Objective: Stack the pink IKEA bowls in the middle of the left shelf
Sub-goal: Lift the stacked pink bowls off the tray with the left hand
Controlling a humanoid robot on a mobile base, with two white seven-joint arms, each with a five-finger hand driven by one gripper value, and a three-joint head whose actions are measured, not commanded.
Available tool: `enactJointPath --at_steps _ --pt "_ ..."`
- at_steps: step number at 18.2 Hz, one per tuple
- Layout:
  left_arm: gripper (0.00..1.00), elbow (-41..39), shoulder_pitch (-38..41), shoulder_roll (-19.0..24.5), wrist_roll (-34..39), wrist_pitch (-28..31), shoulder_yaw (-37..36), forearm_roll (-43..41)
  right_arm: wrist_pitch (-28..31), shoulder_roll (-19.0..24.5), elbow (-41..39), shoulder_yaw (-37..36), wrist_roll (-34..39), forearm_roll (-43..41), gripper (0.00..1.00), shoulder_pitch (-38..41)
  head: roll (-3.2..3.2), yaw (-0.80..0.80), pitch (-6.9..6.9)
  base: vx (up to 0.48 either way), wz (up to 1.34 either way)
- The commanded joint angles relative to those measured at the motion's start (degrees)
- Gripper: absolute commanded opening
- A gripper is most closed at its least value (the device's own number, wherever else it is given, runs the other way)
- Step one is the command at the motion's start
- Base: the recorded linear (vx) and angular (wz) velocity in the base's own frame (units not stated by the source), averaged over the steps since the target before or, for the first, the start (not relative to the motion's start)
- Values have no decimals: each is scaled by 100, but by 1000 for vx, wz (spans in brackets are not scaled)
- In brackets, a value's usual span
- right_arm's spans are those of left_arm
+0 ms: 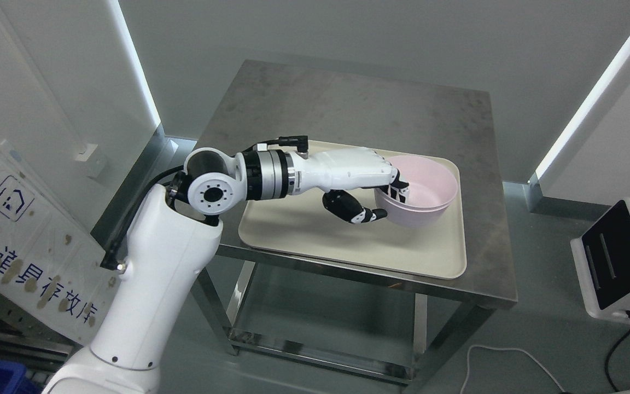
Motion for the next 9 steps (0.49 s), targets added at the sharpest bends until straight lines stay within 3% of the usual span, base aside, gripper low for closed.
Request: enactJointPath --at_steps 1,4,9 --pt "2 -790 480 602 -173 -480 1815 1505 -4 -100 -193 -61 2 0 100 9 0 0 0 0 0" --pt "2 -808 928 893 -164 -998 1859 1762 -4 -100 -193 -61 2 0 100 9 0 0 0 0 0" --pt "2 -1028 1237 911 -155 -1342 1903 2043 -4 -100 -193 -61 2 0 100 9 0 0 0 0 0"
